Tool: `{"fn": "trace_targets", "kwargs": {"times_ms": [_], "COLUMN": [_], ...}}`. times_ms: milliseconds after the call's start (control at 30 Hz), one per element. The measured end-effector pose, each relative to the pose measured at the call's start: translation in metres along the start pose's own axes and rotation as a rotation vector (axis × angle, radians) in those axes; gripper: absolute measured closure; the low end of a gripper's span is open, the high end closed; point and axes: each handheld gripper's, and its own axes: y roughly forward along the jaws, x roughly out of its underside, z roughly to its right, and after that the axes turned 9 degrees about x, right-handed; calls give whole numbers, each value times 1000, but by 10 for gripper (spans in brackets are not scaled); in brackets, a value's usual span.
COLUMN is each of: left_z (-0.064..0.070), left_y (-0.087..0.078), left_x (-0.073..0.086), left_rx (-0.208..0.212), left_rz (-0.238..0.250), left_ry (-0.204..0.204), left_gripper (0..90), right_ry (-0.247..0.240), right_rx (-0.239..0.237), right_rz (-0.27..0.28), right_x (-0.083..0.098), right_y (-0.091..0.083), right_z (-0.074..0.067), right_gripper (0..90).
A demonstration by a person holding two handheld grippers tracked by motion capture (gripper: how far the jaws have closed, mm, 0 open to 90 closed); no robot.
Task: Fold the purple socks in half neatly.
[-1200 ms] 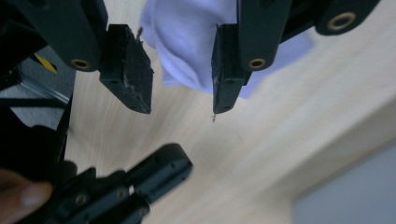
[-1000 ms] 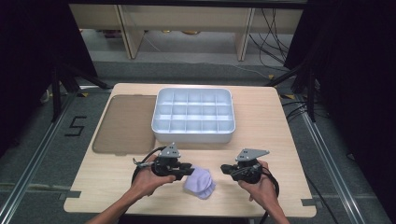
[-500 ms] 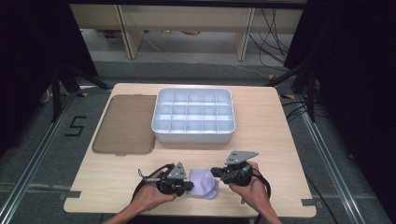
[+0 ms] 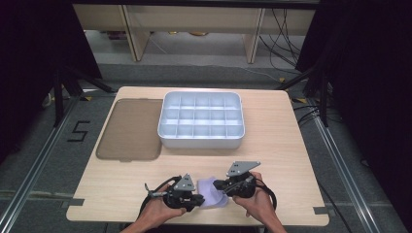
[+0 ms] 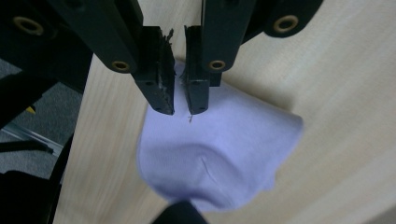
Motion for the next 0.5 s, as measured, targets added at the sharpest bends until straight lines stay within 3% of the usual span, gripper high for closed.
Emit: {"fn": "trace_targets", "kwargs": {"times_ms": [167,233,267,367,433,467,500], "left_z": [-11,-15,-22,-29,-30,-29,-28], "left_y": [-5,-4,0,9,11,10,11], "left_x": [-16,-18,-19,-13,-9,-10,-9], "left_rx": [-75,-88,-105,-121,-118,-127,-135], "left_rz": [47,37,6,-26,-6,-18,-18], "left_ry": [6,27,43,31,1,20,26], "left_gripper": [815,821,823,834,841,843,843], "right_ry": [-31,-30,-27,-38,-47,-42,-63], "right_rx": [7,6,19,57,70,89,80], "right_rz": [-10,-15,-24,-48,-92,-132,-113], "right_x": [1,1,2,5,10,11,14], "right_y": [5,6,7,11,14,13,17], "right_z": [1,1,2,4,6,6,7], "right_gripper": [879,880,885,894,900,900,900]}}
